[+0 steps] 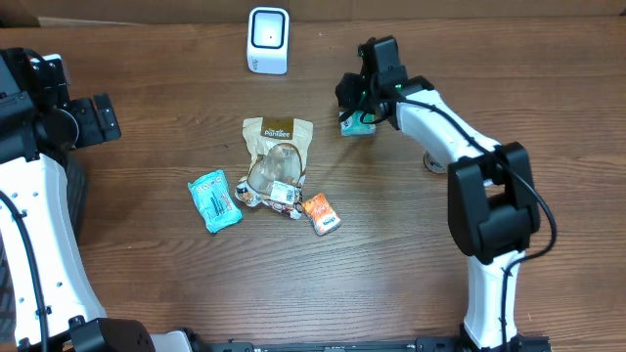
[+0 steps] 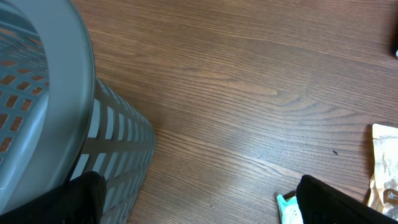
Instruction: Scan the item barcode
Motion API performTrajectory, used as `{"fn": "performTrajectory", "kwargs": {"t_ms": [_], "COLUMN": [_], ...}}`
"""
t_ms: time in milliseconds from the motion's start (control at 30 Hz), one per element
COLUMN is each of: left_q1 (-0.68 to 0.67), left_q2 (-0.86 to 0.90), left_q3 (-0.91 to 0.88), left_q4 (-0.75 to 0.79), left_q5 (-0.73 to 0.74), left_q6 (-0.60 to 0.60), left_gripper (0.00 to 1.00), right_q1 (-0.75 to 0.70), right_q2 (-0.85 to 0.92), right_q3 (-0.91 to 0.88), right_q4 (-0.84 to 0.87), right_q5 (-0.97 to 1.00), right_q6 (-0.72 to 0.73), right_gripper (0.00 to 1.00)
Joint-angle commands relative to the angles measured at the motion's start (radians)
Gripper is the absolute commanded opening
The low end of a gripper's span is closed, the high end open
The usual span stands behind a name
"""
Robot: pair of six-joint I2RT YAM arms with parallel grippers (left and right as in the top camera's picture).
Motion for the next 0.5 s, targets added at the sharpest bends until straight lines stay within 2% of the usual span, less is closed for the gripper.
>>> {"fn": "performTrajectory", "kwargs": {"t_ms": [0, 133, 267, 467], "left_q1": [0.01, 0.01, 0.01, 0.01], "left_q2": [0.001, 0.001, 0.001, 0.001], "left_q3": [-0.005, -0.005, -0.005, -0.005], "left_q4": [0.003, 0.003, 0.003, 0.003], "left_q5": [-0.002, -0.002, -0.002, -0.002], "left_q6": [0.026, 0.026, 0.026, 0.026], "left_gripper": [1.0, 1.0, 1.0, 1.0], "right_q1": [0.021, 0.027, 0.029, 0.032], "right_q2": [0.044, 0.035, -0.001, -0.065], "right_q3": [0.014, 0.02, 0.045, 0.055], "right_q4": [-0.012, -0.056, -0.152, -0.449], "right_q5": [-0.011, -0.089, -0.229, -0.223], "right_q6": [0.004, -0.014, -0.129, -0.274], "right_gripper": [0.42, 0.42, 0.43, 0.46]}}
